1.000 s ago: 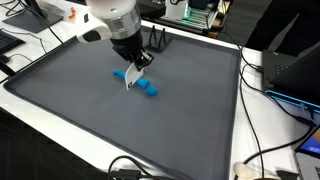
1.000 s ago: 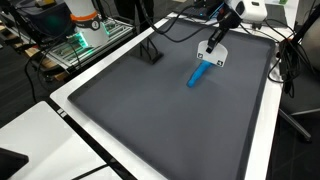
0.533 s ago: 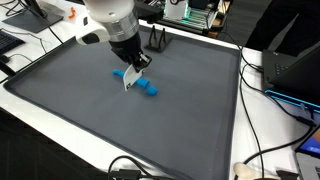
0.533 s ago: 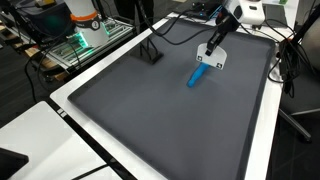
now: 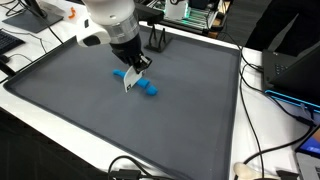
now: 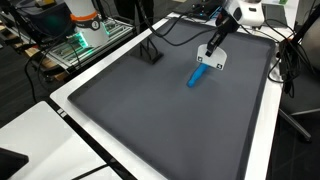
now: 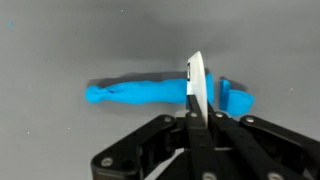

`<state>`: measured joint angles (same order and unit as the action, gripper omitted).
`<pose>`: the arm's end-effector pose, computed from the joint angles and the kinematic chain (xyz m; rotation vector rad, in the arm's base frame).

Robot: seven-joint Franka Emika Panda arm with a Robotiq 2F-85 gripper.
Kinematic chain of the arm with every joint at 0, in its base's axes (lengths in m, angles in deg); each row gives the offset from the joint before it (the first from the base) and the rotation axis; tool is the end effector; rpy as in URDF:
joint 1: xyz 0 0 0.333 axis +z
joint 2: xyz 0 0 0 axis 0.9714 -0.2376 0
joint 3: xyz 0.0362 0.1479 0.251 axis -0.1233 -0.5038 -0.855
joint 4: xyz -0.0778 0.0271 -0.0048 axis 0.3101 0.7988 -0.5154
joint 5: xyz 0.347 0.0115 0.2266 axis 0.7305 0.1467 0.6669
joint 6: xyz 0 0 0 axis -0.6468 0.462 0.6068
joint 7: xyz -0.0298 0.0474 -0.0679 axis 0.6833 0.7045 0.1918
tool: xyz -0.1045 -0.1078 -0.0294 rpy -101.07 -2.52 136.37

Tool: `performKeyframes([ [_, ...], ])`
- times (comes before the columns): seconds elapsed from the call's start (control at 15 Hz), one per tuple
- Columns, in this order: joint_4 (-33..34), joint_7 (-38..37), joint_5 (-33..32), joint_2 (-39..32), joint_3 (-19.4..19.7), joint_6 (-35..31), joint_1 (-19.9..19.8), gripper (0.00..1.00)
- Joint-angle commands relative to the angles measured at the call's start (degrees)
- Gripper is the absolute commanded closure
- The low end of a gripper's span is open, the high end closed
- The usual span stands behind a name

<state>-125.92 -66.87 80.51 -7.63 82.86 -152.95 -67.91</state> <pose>0.6823 0.1058 0.1961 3.0744 -0.0804 -0.3187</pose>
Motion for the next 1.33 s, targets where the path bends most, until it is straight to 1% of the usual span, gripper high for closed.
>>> performKeyframes([
  [0.0, -1.23, 0.29, 0.81, -0.14, -0.44, -2.09, -0.52, 0.99],
  [0.73, -0.46, 0.67, 0.62, -2.43, -0.49, -1.17, -0.43, 0.99],
  [1.27, 1.37, 1.37, 0.42, -4.25, -0.53, 2.11, -0.41, 0.99],
])
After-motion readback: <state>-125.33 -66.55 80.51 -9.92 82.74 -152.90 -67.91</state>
